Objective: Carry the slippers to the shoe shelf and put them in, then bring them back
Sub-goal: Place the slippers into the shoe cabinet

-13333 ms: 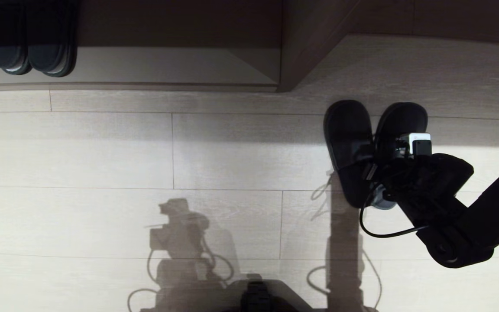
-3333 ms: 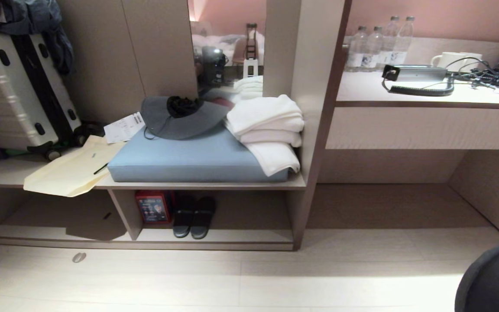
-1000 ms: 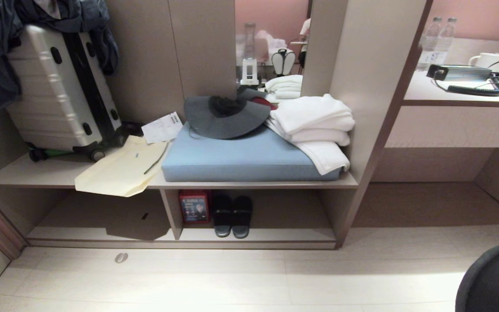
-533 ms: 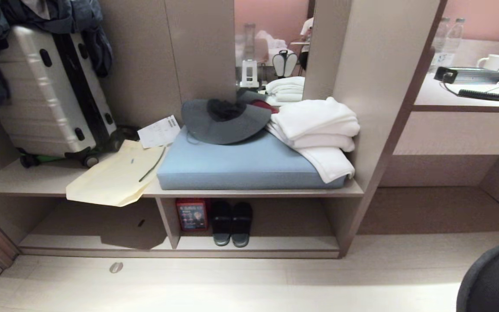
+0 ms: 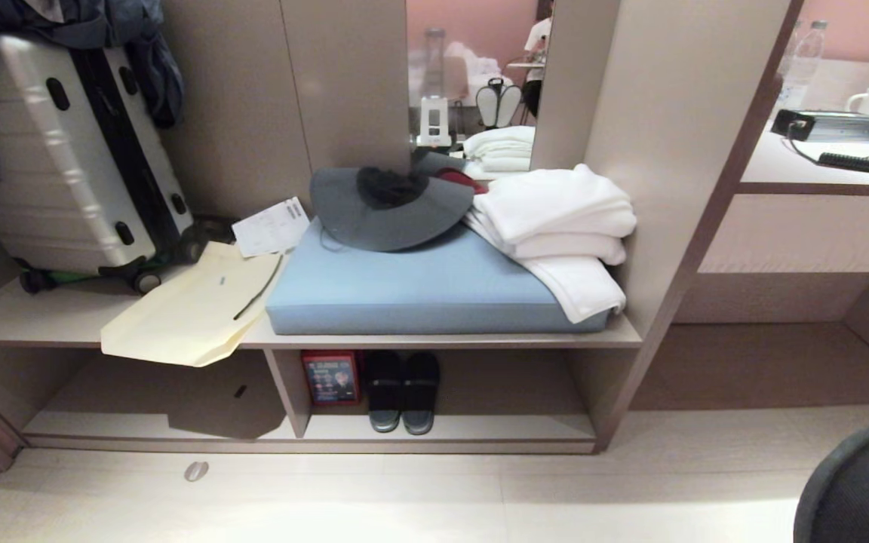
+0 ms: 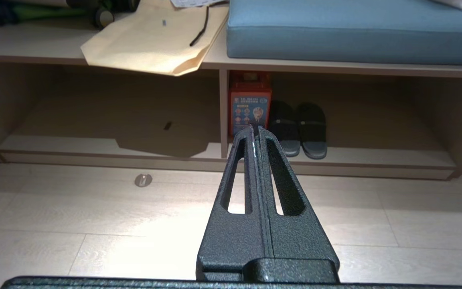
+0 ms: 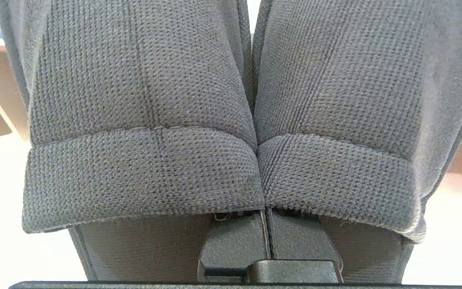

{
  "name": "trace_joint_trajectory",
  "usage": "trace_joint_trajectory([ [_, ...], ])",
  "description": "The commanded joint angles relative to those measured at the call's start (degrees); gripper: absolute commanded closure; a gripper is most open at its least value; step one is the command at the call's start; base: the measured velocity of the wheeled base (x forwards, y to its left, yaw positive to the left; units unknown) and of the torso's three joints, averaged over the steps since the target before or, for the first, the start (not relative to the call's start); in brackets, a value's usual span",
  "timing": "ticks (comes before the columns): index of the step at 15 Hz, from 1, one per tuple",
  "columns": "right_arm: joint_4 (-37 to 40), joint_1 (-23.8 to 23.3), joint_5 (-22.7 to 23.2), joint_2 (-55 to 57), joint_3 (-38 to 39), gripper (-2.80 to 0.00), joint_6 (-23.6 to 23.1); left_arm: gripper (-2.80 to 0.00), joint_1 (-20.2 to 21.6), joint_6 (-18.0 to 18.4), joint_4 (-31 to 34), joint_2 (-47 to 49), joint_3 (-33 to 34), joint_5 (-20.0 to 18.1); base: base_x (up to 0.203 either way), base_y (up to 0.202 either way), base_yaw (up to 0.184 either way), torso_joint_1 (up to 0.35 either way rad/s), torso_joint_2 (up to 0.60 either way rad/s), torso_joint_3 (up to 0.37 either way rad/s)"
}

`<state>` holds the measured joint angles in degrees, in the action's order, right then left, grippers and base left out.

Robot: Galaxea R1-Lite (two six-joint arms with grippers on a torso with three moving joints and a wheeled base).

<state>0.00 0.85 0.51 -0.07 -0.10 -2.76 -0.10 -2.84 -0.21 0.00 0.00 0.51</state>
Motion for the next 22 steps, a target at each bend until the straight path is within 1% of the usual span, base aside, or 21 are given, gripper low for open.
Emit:
trace_joint_trajectory([
  [1, 0.0, 0.0, 0.0, 0.0, 0.0, 0.0, -0.1, 0.0, 0.0, -0.1, -0.1, 0.1, 0.0, 0.0, 0.0, 0.0, 0.0, 0.003, 0.0, -0.178],
  [22, 0.0, 0.0, 0.1, 0.0, 0.0, 0.0, -0.1, 0.0, 0.0, -0.7, -0.2, 0.0, 0.0, -0.1, 0.0, 0.0, 0.0, 0.002, 0.0, -0.198],
])
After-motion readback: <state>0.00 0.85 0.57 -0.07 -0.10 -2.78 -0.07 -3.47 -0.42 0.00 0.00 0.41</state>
